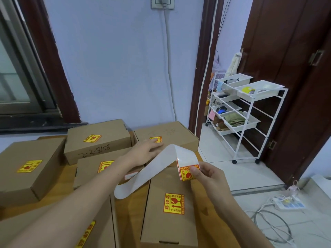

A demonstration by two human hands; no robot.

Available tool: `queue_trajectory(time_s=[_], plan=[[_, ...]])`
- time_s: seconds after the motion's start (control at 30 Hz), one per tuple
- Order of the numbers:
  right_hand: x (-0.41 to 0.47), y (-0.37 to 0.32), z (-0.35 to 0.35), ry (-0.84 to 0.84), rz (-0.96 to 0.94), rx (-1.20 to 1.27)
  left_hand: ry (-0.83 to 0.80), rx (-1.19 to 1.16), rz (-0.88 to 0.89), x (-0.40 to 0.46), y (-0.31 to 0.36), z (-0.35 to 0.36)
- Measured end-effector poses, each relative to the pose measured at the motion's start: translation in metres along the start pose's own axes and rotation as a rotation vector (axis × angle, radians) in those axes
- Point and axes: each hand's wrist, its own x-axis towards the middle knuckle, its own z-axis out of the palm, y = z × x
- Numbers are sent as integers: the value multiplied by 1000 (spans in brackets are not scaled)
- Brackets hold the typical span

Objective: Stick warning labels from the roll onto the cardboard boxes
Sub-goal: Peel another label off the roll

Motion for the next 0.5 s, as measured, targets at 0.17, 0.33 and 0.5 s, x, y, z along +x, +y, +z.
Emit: queue_trajectory(time_s=[0.17, 0.33, 0.5], plan=[[-10, -7, -16, 40, 3, -3, 270, -210, -20, -25, 14, -4], [-29, -7, -36, 27, 3, -116, 299, -307, -43, -64, 28, -12], [-54, 6, -43, -20, 60, -290, 325, -403, -39, -115, 56, -23]])
